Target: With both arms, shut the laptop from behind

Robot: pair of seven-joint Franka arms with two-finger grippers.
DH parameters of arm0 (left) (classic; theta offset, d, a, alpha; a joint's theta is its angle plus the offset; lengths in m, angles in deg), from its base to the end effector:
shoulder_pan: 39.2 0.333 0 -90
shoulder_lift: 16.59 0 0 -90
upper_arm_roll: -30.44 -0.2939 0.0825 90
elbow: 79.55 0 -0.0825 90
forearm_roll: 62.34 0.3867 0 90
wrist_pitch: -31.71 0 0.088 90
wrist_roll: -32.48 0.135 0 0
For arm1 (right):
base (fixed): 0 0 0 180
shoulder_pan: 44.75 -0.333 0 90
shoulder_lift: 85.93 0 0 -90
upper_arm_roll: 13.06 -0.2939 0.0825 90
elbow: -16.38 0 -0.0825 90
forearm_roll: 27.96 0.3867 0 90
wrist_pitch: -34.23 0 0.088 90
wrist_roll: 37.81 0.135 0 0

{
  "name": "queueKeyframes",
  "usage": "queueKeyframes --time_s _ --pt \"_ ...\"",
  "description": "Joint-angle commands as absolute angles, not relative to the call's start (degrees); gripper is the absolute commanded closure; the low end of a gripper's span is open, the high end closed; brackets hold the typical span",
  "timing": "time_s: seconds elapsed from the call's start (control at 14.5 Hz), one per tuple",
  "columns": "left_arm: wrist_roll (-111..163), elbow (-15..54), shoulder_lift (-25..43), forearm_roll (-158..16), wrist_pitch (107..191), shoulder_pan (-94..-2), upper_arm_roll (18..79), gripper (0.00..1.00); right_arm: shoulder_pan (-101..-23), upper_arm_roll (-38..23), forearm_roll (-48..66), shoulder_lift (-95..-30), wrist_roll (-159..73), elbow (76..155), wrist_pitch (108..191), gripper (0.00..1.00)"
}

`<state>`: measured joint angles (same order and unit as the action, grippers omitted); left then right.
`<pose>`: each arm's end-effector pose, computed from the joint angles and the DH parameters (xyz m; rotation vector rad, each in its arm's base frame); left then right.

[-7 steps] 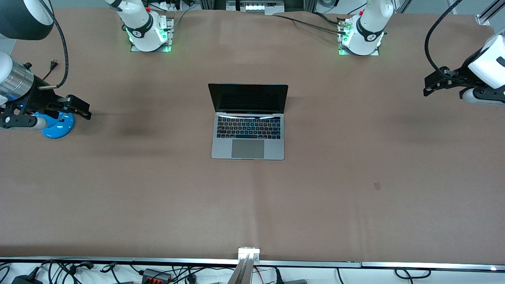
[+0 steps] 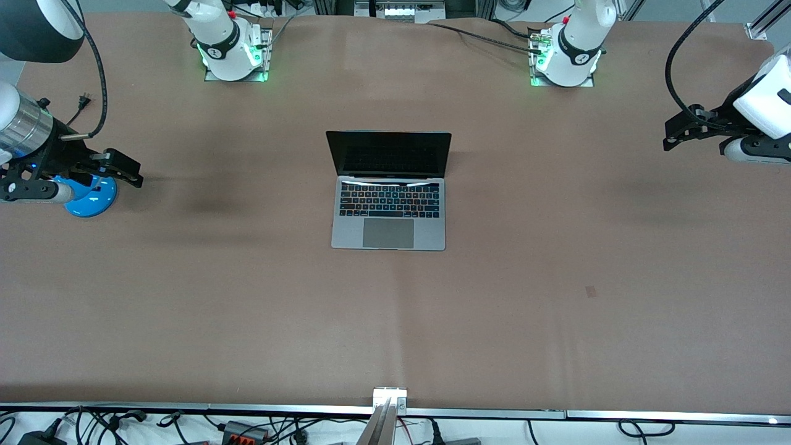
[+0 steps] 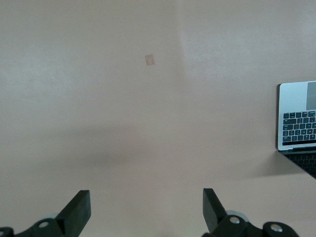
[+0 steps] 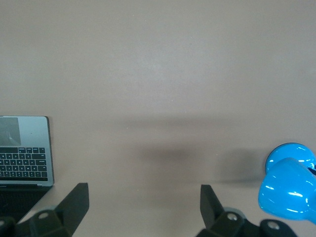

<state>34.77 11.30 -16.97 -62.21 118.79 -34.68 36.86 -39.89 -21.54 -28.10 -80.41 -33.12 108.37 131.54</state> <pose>0.5475 -0.0180 0.5668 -3.1353 0.1146 0.0929 0.5909 0.0341 0.5141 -3.1299 0.0298 0.0051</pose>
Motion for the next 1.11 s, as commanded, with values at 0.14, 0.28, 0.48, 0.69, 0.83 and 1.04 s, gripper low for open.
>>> queueKeyframes --time_s 0.14,0.28,0.48,0.69,0.83,1.04 --pt "34.41 11.33 -17.74 -61.81 116.09 -34.63 37.47 0.00 -39.65 -21.85 -27.96 -80.04 -32.72 107.08 130.74 0.00" --pt "34.94 10.80 -16.87 -61.81 113.90 -34.63 37.38 0.00 -39.57 -21.85 -27.87 -80.13 -32.63 107.08 130.65 0.00" --pt "35.03 7.56 -13.88 -61.72 113.63 -34.37 37.29 0.00 -40.00 -21.85 -28.05 -79.86 -33.24 107.43 130.13 0.00" --pt "35.38 6.93 -12.12 -61.29 113.63 -34.28 37.29 0.00 -40.27 -22.11 -28.31 -79.86 -32.37 107.96 127.84 0.00" --pt "35.56 6.93 -11.32 -61.11 113.54 -34.37 37.29 0.14 -40.18 -22.11 -27.79 -79.78 -32.28 108.31 125.83 0.00" --pt "35.82 6.93 -11.32 -61.81 112.40 -34.81 37.38 0.84 -41.23 -22.29 -27.61 -79.69 -32.19 108.31 125.12 0.00"
